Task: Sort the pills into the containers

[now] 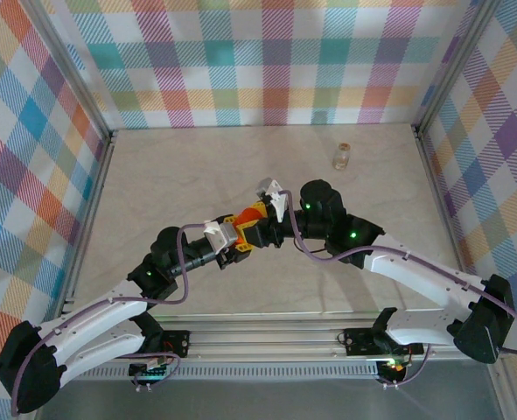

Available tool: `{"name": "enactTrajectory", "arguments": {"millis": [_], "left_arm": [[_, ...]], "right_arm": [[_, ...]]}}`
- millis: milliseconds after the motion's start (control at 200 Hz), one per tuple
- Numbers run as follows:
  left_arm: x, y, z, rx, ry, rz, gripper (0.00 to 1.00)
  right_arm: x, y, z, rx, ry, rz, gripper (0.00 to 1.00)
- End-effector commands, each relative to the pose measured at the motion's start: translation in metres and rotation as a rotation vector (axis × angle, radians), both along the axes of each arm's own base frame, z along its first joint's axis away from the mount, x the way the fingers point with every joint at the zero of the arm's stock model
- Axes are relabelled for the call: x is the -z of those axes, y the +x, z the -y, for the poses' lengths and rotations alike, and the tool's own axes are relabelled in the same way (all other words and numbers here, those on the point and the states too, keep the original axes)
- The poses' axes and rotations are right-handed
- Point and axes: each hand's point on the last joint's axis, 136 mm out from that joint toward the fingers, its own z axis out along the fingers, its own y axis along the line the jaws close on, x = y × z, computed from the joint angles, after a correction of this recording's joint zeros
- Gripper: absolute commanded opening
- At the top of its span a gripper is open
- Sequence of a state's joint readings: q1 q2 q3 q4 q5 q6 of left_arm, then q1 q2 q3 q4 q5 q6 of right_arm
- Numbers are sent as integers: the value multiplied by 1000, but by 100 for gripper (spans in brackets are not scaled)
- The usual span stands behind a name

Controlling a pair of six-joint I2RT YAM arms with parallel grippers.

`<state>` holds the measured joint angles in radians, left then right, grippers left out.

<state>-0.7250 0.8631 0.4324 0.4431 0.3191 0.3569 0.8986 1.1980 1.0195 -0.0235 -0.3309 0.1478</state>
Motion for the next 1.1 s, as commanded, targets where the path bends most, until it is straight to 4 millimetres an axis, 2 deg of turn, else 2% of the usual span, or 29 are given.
{"name": "enactTrajectory", "arguments": {"millis": [0, 15, 60, 75, 80, 95, 325, 415, 525, 695, 815, 885, 955, 1030, 1095], "left_arm": [[-20, 2, -2, -22, -44, 52, 24], [-20, 2, -3, -25, -45, 53, 27], [-20, 2, -4, -32, -45, 55, 64], [-19, 3, -5, -34, -44, 55, 90], [-19, 3, -5, -34, -43, 55, 95], [-19, 3, -5, -37, -44, 55, 100], [-13, 3, -18, -94, -45, 60, 100], [-10, 4, -28, -143, -48, 64, 100], [-5, 7, -45, -231, -72, 58, 100], [-14, 21, -97, -508, -254, -24, 100], [2, 31, -141, -751, -375, -153, 100], [15, 34, -169, -907, -448, -234, 100], [26, 35, -187, -1009, -494, -280, 100], [34, 35, -200, -1088, -549, -323, 100], [36, 36, -203, -1100, -564, -347, 100]], "right_arm": [[-2, 4, 2, 33, -13, 11, 30], [-3, 5, 2, 43, -12, 14, 30], [-3, 9, 5, 73, -15, 21, 28], [-2, 11, 6, 85, -17, 23, 28], [-2, 12, 7, 89, -18, 24, 27], [-3, 13, 8, 101, -18, 29, 27], [3, 46, 35, 317, -121, 142, 24], [5, 70, 54, 440, -194, 214, 24], [19, 112, 80, 576, -308, 268, 24], [49, 187, 123, 738, -380, 220, 24], [62, 235, 146, 829, -389, 200, 25], [73, 261, 151, 844, -429, 214, 25], [87, 284, 152, 852, -464, 206, 26], [104, 305, 150, 855, -498, 191, 26], [114, 321, 148, 858, -510, 185, 26]]}}
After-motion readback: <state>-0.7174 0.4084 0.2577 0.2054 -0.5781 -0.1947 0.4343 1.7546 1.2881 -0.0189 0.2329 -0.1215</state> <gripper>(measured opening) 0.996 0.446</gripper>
